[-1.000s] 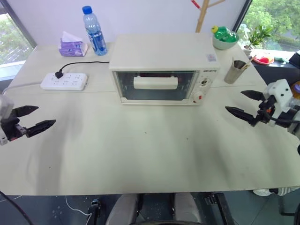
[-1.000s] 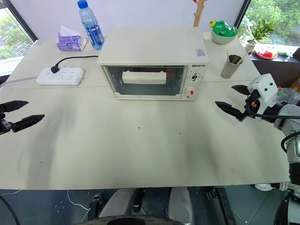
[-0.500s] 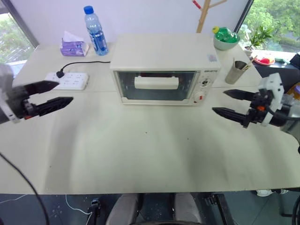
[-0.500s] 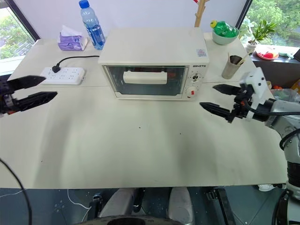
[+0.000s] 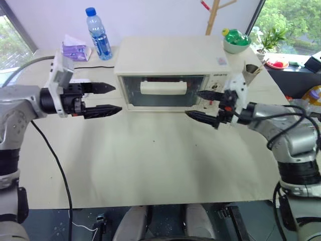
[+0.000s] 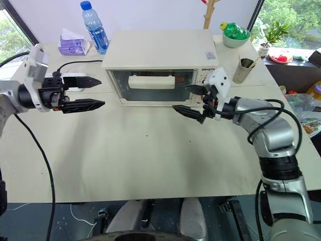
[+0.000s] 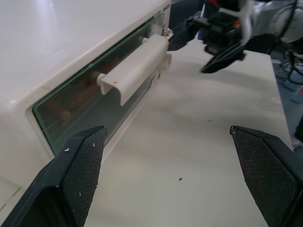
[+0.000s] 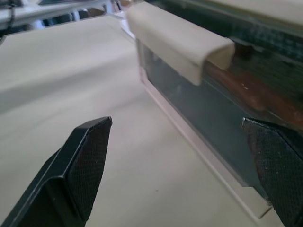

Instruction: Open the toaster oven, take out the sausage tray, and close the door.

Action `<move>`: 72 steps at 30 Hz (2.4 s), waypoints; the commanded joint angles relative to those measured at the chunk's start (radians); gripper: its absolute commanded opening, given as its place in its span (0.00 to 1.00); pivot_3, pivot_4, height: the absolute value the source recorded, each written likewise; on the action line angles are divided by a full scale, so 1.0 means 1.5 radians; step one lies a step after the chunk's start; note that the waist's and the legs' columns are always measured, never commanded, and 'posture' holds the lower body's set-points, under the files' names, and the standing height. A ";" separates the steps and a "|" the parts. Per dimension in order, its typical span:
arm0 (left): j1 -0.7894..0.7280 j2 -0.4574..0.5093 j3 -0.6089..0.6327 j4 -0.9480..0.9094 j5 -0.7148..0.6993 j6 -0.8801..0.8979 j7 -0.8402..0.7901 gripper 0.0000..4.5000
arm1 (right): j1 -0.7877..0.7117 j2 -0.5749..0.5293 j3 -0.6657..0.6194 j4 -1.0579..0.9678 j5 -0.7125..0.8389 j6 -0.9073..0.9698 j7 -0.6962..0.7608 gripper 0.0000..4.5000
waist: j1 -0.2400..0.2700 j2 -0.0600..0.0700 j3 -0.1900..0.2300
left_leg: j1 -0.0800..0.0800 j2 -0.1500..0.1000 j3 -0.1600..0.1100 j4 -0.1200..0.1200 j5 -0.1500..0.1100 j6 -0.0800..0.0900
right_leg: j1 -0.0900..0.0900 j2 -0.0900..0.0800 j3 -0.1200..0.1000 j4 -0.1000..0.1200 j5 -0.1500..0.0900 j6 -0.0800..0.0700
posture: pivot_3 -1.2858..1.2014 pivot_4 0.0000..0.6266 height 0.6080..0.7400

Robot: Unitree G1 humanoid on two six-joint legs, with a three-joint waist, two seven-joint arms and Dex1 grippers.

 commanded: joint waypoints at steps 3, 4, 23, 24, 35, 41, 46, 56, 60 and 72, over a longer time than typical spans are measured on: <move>-0.026 -0.005 0.008 -0.004 0.005 -0.006 -0.007 0.98 | -0.043 0.031 0.018 0.021 -0.022 -0.029 0.007 1.00 | 0.000 0.000 0.000 | 0.000 0.000 0.000 0.000 0.000 0.000 | 0.000 0.000 0.000 0.000 0.000 0.000 | 0.52 0.24 0.99; -0.027 -0.006 0.009 -0.004 0.007 -0.006 -0.007 0.98 | -0.047 0.036 0.021 0.023 -0.024 -0.030 0.010 1.00 | 0.000 0.000 0.000 | 0.000 0.000 0.000 0.000 0.000 0.000 | 0.000 0.000 0.000 0.000 0.000 0.000 | 0.52 0.24 0.99; -0.095 -0.056 -0.016 0.086 0.065 -0.034 -0.003 0.98 | 0.000 0.070 0.030 -0.122 0.030 0.014 0.018 1.00 | -0.004 0.000 0.000 | 0.000 0.000 0.000 0.000 0.000 0.000 | -0.001 0.000 0.000 0.000 0.001 0.000 | 0.52 0.24 0.99; -0.100 -0.061 -0.019 0.091 0.068 -0.036 -0.005 0.98 | 0.006 0.071 0.031 -0.131 0.033 0.017 0.016 1.00 | -0.004 0.000 0.000 | 0.000 0.000 0.000 0.000 0.000 0.000 | -0.001 0.000 0.000 0.000 0.001 0.000 | 0.52 0.24 0.99; -0.203 -0.115 -0.012 0.185 0.067 -0.026 0.004 0.70 | 0.087 0.074 0.042 -0.197 0.037 0.037 -0.009 1.00 | -0.004 -0.001 0.000 | 0.000 0.000 0.000 0.000 0.000 0.000 | -0.001 0.000 0.000 0.001 0.001 0.001 | 0.52 0.24 0.99; -0.198 -0.128 -0.072 0.237 0.158 -0.121 -0.013 0.02 | 0.117 0.076 0.042 -0.215 0.039 0.039 -0.024 1.00 | -0.002 -0.001 0.000 | 0.000 0.000 0.000 0.000 0.000 -0.001 | -0.001 0.000 0.000 0.001 0.001 0.001 | 0.52 0.24 0.99; -0.187 -0.141 -0.111 0.276 0.228 -0.199 -0.023 0.01 | 0.124 0.076 0.036 -0.224 0.043 0.043 -0.035 1.00 | -0.001 -0.001 0.000 | 0.000 0.000 0.000 0.000 0.000 -0.001 | -0.001 0.000 0.000 0.001 0.002 0.001 | 0.52 0.24 0.99; -0.155 -0.164 -0.124 0.275 0.254 -0.215 -0.047 0.01 | 0.145 0.059 0.021 -0.237 0.036 0.043 -0.055 1.00 | 0.000 -0.001 0.000 | 0.000 0.000 0.000 0.000 0.000 0.000 | 0.000 0.000 0.000 0.000 0.002 0.001 | 0.52 0.24 0.99; -0.150 -0.169 -0.123 0.271 0.255 -0.213 -0.050 0.01 | 0.154 0.043 0.006 -0.235 0.032 0.044 -0.062 1.00 | 0.002 -0.001 0.000 | 0.000 0.000 0.000 0.001 0.000 0.000 | 0.000 0.000 0.000 0.000 0.002 0.001 | 0.52 0.24 0.99; -0.122 -0.186 -0.112 0.234 0.240 -0.191 -0.039 0.01 | 0.299 -0.133 -0.131 -0.317 0.095 0.085 0.012 1.00 | 0.002 -0.001 0.000 | 0.000 -0.001 0.000 0.002 0.000 0.000 | 0.000 0.000 0.000 0.000 0.002 0.001 | 0.52 0.24 0.99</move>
